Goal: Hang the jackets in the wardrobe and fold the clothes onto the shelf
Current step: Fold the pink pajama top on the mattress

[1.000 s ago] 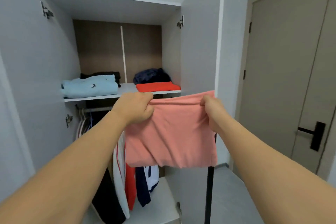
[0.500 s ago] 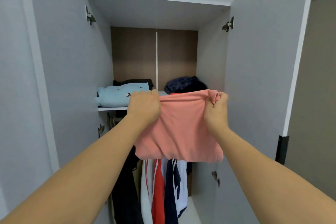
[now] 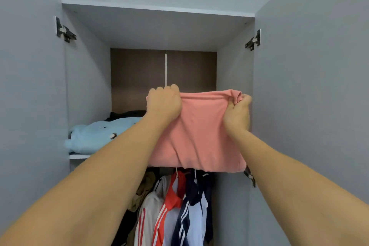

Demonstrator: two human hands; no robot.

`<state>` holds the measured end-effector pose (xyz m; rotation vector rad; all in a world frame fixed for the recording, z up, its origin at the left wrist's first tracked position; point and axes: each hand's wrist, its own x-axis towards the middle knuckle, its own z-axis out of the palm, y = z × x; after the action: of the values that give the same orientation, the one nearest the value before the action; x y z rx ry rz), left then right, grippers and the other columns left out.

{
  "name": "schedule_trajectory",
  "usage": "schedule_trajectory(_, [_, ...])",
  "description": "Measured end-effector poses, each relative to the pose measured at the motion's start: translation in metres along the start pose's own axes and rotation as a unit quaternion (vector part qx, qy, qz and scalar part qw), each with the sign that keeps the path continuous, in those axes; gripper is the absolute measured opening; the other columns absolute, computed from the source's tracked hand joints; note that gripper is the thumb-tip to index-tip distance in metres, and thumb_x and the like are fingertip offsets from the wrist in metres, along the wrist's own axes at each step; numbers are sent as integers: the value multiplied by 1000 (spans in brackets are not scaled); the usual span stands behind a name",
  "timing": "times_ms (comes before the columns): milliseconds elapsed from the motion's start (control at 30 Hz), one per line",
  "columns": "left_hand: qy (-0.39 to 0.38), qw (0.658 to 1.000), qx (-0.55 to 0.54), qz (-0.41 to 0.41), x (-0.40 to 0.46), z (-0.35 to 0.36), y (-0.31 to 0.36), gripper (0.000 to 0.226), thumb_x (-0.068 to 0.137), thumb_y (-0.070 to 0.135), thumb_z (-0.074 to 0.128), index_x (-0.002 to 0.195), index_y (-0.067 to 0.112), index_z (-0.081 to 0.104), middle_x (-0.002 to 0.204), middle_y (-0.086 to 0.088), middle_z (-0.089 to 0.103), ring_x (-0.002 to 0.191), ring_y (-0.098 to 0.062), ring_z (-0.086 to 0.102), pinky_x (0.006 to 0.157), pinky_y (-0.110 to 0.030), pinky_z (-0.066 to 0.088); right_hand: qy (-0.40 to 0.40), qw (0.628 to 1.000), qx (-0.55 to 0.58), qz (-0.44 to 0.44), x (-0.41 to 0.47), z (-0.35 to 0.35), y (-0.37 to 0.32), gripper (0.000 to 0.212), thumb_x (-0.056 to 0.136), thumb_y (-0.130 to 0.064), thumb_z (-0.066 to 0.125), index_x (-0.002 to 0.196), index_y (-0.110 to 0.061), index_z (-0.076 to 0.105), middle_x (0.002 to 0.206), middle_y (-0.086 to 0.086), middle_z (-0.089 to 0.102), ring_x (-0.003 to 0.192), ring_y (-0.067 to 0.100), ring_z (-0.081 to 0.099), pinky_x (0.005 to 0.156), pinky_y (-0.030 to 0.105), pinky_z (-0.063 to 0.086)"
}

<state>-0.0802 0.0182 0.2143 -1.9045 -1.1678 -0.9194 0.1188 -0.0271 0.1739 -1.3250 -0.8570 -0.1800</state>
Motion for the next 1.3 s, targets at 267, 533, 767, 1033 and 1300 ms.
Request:
schedule_trajectory(267, [34,999,-5,-21,88,61,6,15,92,11,40,103,9,51,107,-14,66,95,-36,62,69,-38,31,49,996,-37,-57,96,62,10,27,103,-35,35,115,-12,38,119,13,58,101,38,58,75,41,40])
schedule_trajectory(533, [-80,990,-112,-31,142,131,25,12,81,15,43,70,18,42,101,-11,68,76,-34,54,70,-35,39,45,979,-182,-74,158,101,57,26,102,-25,35,120,-7,40,121,19,57,106,41,59,81,44,42])
schedule_trajectory(767, [-216,969,-117,-19,163,202,41,26,86,21,42,102,18,62,121,-10,64,98,-33,60,79,-36,40,-90,943,-321,-5,192,136,107,24,102,-25,39,116,-6,37,125,24,56,115,41,56,80,40,38])
schedule_trajectory(1033, [-292,952,-93,-16,149,300,58,35,89,19,40,117,18,61,123,-7,63,108,-29,61,81,-36,36,-146,907,-396,-1,206,178,170,26,102,-26,37,119,-6,39,129,20,52,116,39,55,88,43,43])
schedule_trajectory(1300, [-400,900,-158,-75,116,363,72,41,93,30,40,127,16,57,134,-10,58,118,-30,55,92,-38,39,-244,855,-441,122,209,196,227,50,95,-34,44,134,-3,42,139,18,50,127,35,51,101,42,41])
